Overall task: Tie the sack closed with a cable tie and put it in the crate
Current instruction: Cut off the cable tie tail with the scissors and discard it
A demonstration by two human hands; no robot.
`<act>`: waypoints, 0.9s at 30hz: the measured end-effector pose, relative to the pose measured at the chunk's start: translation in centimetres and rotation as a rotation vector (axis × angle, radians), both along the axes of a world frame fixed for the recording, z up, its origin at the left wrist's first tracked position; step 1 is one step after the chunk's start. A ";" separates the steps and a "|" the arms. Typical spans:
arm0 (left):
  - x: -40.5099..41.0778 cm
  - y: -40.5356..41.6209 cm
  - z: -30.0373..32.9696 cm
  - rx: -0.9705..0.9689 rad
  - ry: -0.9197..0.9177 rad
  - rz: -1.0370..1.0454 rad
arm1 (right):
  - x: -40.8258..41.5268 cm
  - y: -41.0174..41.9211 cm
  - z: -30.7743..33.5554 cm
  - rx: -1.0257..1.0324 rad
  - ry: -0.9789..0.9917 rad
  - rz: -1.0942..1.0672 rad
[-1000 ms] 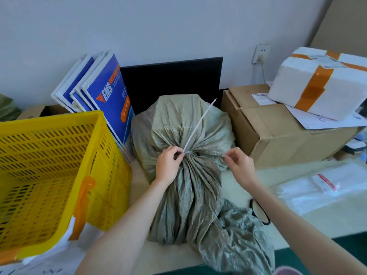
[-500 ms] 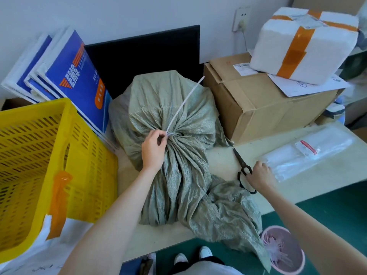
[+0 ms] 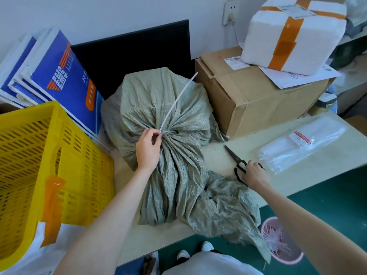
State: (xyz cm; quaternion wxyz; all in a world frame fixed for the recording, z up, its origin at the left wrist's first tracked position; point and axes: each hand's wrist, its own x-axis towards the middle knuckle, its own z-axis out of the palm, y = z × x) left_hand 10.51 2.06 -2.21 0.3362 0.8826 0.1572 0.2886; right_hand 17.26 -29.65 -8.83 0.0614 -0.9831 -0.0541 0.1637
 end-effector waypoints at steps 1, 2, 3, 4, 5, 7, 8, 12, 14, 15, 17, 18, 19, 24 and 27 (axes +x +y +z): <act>0.0 0.0 0.1 0.002 0.002 -0.010 | 0.2 -0.1 -0.1 0.015 0.008 0.004; -0.1 0.1 0.1 0.001 0.005 -0.016 | 0.4 -0.2 -0.1 0.028 0.005 0.019; -0.1 0.1 0.2 -0.003 0.008 -0.020 | 0.5 -0.3 0.0 0.045 -0.009 0.034; -0.1 0.2 0.3 -0.011 0.013 -0.018 | 0.6 -0.3 0.1 0.073 -0.034 0.047; -0.1 0.2 0.3 -0.020 0.018 -0.016 | 0.6 -0.2 0.3 0.115 -0.061 0.051; 0.1 0.2 0.4 -0.039 0.023 -0.008 | 0.8 -0.1 0.5 0.199 -0.123 0.049; 0.1 0.2 0.5 -0.045 0.022 -0.006 | 0.9 -0.1 0.6 0.228 -0.154 0.057; 0.4 0.1 1.8 -0.057 0.003 0.009 | 1.0 0.4 2.1 0.335 -0.249 0.132; 0.5 0.0 2.7 -0.069 -0.012 0.019 | 1.1 1.0 3.0 0.362 -0.281 0.171; 0.4 0.0 3.1 -0.078 -0.024 0.025 | 1.2 1.3 3.4 0.381 -0.289 0.191; 0.3 0.2 4.0 -0.104 -0.050 0.038 | 1.6 2.1 4.1 0.433 -0.301 0.251; 0.1 0.4 4.4 -0.115 -0.062 0.052 | 1.8 2.6 4.6 0.456 -0.310 0.303; 0.0 0.6 4.8 -0.129 -0.073 0.070 | 2.0 3.1 5.1 0.472 -0.318 0.368; -0.8 1.6 6.4 -0.192 -0.140 0.154 | 3.2 6.1 8.1 0.452 -0.424 0.704; -1.6 1.5 7.5 -0.245 -0.178 0.162 | 4.8 8.3 9.5 0.352 -0.474 0.864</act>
